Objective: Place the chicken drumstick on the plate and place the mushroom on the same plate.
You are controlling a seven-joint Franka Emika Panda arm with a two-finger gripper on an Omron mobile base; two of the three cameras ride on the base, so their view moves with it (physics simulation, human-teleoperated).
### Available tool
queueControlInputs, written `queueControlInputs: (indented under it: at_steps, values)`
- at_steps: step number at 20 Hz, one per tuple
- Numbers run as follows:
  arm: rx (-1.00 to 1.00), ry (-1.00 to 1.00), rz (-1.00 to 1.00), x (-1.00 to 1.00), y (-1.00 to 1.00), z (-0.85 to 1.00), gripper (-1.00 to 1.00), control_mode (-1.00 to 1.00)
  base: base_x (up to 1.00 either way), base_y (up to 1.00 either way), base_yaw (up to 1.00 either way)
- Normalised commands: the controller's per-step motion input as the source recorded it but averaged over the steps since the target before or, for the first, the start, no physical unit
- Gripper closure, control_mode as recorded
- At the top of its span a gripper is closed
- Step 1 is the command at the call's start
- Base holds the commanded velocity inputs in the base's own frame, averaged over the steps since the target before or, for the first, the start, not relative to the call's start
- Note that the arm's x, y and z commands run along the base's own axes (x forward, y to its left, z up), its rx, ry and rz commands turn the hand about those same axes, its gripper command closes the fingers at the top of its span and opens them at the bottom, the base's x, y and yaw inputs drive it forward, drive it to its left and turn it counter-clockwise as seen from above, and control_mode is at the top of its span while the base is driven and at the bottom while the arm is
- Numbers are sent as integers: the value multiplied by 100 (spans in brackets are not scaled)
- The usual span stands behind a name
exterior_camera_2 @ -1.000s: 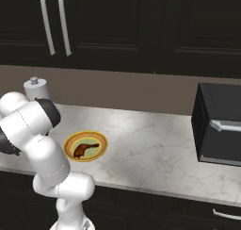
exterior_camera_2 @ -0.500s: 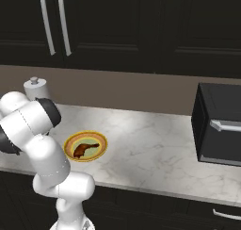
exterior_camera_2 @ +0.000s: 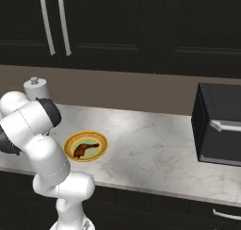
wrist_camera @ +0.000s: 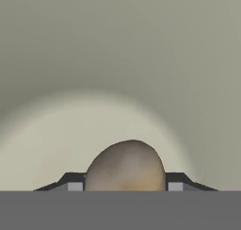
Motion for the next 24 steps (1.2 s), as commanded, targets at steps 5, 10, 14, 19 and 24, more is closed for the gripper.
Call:
queueControlInputs:
  at_steps: [5, 10, 14, 19, 24]
  values:
    - [0, -4, 0, -6, 0, 43, 100, -100, 0, 0, 0]
    - [0, -11, 0, -25, -4, 70, 100, -100, 0, 0, 0]
    - [1, -8, -2, -38, -37, 59, 100, -100, 0, 0, 0]
    - [7, 0, -14, -31, -98, 44, 100, -100, 0, 0, 0]
    - [16, 1, -17, -8, -100, 20, 100, -100, 0, 0, 0]
